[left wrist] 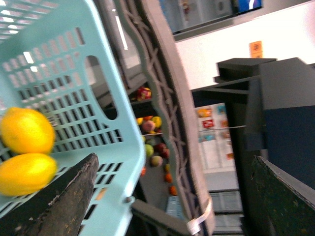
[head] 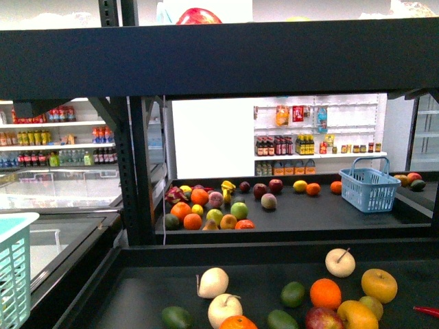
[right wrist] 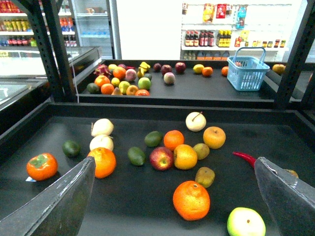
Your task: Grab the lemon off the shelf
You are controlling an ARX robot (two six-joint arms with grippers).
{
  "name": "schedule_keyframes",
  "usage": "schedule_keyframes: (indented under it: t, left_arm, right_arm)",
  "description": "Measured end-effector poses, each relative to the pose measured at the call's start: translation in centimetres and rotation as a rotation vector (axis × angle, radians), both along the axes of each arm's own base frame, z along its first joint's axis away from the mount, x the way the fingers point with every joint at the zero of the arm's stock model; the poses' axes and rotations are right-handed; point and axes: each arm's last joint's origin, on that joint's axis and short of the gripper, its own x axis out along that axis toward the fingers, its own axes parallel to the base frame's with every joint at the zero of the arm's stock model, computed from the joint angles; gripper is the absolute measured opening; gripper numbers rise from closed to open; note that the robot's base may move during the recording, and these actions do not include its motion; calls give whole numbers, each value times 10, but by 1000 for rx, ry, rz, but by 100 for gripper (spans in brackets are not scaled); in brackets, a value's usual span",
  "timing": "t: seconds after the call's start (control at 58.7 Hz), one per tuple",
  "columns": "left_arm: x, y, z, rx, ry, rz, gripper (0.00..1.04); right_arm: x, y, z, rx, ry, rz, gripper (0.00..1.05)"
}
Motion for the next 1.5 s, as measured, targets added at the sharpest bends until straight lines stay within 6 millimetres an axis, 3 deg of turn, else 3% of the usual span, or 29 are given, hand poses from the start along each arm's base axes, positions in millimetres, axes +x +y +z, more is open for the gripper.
schedule_keyframes:
  t: [0.153, 0.307, 0.375, 0.409, 0.545, 0.631, 0.767, 0.801, 1.5]
  left_arm:
    - [-24, -17, 20, 228, 228, 28, 96]
    - [-75, -60, 56, 683, 305, -64, 96]
    - [-105, -91, 53, 1012, 48, -148, 79]
    - [-117, -104, 46, 1084, 20, -156, 72]
    - [-154, -144, 9, 1154, 79, -151, 49]
    - [-168, -161, -2, 1192, -9, -163, 32]
    - [-169, -163, -23, 1198, -6, -164, 5]
    - [-168, -163, -26, 1196, -4, -168, 3]
    - [-169, -164, -58, 1202, -8, -165, 3]
  right_arm:
    - [0, 0, 0, 0, 0, 0, 97]
    - [0, 0, 0, 0, 0, 0, 97]
    - [0, 0, 0, 0, 0, 0, 97]
    - [0, 0, 0, 0, 0, 1, 97]
    - [0, 0, 0, 0, 0, 0, 97]
    - [0, 0, 0, 0, 0, -1, 97]
    - [0, 0, 0, 0, -1, 0, 97]
    - [0, 0, 0, 0, -1, 0, 97]
    - [0, 0, 0, 0, -1, 0, 97]
